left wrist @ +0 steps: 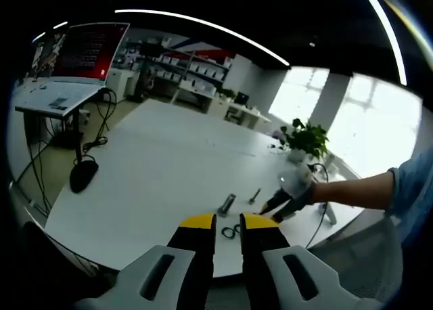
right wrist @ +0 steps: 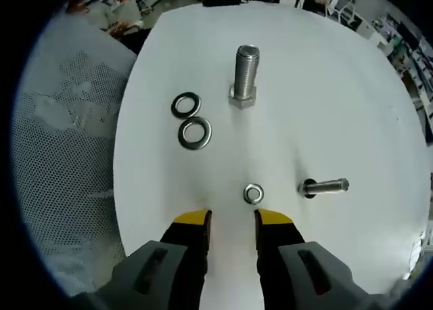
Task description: Place the washer onto the threaded stud by aligning its center hole with the stud, sliding it down to the base, and recovering from edge contact or off-axis alignment until the washer reaches the visible bottom stop.
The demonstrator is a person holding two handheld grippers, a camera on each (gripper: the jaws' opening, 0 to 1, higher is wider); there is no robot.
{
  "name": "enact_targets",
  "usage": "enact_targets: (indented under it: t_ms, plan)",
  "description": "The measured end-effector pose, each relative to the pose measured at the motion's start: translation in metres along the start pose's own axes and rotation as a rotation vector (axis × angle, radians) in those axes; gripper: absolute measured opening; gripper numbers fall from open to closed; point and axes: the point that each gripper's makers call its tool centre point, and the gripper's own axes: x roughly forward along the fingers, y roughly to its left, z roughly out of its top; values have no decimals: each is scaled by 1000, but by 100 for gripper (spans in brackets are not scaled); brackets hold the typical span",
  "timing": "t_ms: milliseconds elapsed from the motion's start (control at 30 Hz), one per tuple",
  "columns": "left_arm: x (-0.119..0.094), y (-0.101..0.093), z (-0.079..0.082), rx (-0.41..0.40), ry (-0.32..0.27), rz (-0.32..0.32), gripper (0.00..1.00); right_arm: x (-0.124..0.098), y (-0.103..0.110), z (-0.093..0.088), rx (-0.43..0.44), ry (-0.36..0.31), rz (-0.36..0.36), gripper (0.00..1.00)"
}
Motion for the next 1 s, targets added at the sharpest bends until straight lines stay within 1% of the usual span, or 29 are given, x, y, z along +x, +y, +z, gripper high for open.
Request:
enact_targets:
  t_ms: [33, 67, 100, 133, 167, 300, 400, 500, 533, 600, 633, 700, 767, 833, 933, 1000]
  plan:
    - [0, 0, 0, 1, 1, 0, 12, 0, 0, 2, 0, -27, -3, 28]
    - [0, 0, 0, 1, 2, -1, 12, 1, 1, 5, -23, -67, -2, 27]
    - [0, 0, 0, 2, 2, -1, 12, 2, 1, 7, -16, -101, 1, 26]
    - [0, 0, 0, 1, 1, 0, 12, 3, 0, 7, 6, -112, 0, 26]
    - [0, 0, 0, 0, 1, 0, 12, 3, -1, 7, 21, -115, -3, 25]
    - [0, 0, -1, 3, 5, 1, 12, 5, -7, 10, 14, -105, -4, 24]
    - [0, 0, -1, 5, 8, 0, 12, 6, -9, 13, 40, -114, -17, 24]
    - [0, 0, -1, 3, 6, 1, 12, 7, -10, 15, 33, -111, -25, 24]
    - [0, 0, -1, 3, 6, 1, 12, 7, -10, 15, 25, -108, -30, 23]
    - [0, 0, -1, 4, 7, 1, 12, 7, -10, 17, 25, -115, -36, 16]
    - [0, 0, -1, 5, 8, 1, 12, 7, -11, 18, 18, -118, -42, 16]
    - [0, 0, -1, 5, 9, 0, 12, 7, -10, 19, 48, -117, -40, 15]
    - [0, 0, -1, 4, 8, 1, 12, 6, -11, 19, 53, -114, -41, 15]
    - [0, 0, -1, 4, 8, 1, 12, 6, -10, 19, 51, -112, -44, 15]
    - [0, 0, -1, 4, 8, 0, 12, 5, -11, 17, 55, -91, -52, 14]
    - [0, 0, -1, 4, 7, 0, 12, 2, -9, 16, 35, -86, -52, 14]
